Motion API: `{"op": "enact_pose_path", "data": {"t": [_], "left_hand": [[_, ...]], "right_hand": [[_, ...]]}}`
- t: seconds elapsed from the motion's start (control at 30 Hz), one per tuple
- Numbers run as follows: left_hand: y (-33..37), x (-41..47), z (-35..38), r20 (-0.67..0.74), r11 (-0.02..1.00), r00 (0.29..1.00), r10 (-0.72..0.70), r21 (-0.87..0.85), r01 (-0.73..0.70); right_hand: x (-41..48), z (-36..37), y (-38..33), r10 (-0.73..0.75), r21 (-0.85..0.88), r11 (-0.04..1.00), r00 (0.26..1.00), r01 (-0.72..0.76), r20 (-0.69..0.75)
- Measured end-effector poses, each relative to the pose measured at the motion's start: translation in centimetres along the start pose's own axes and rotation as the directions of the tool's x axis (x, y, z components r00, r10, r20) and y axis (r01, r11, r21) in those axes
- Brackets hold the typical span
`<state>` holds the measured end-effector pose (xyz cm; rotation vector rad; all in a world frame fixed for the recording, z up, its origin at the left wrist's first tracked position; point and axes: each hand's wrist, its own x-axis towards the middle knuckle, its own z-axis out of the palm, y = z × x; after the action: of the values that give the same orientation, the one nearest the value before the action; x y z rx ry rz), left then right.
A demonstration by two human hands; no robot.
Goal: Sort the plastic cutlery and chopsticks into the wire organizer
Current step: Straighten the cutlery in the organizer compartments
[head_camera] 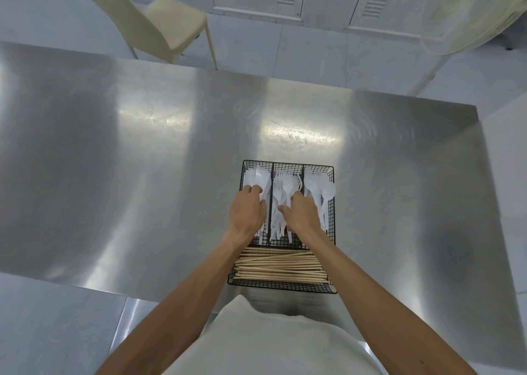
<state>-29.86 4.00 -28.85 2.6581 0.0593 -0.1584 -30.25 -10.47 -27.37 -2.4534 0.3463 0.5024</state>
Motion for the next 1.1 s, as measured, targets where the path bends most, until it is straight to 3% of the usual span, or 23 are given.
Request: {"op": "enact_pose_path", "data": {"t": [0.27, 0.47, 0.73, 1.1], "left_hand": [[1.8, 0.3, 1.0, 0.112, 0.994, 0.988, 0.105, -0.007, -0.105], [3.8, -0.3, 1.7, 0.212, 0.993, 0.977, -0.033, 0.116, 0.008], [4.2, 1.0, 0.9, 0.121, 0.988, 0.983, -0.136, -0.056, 0.143], [4.4, 1.2, 0.6, 0.135, 0.991, 0.983, -0.121, -0.034, 0.127]], "right_hand": [[-0.4, -0.7, 0.5, 0.007, 0.115, 0.993, 1.000, -0.008, 0.011], [-0.9, -1.6, 1.2, 0.010, 0.070, 0.998, 1.000, -0.008, -0.029], [-0.6, -0.6, 1.4, 0.022, 0.083, 0.996, 0.999, -0.024, 0.028], [0.7, 0.2, 0.9, -0.030, 0.024, 0.999, 0.999, 0.030, -0.010]]}}
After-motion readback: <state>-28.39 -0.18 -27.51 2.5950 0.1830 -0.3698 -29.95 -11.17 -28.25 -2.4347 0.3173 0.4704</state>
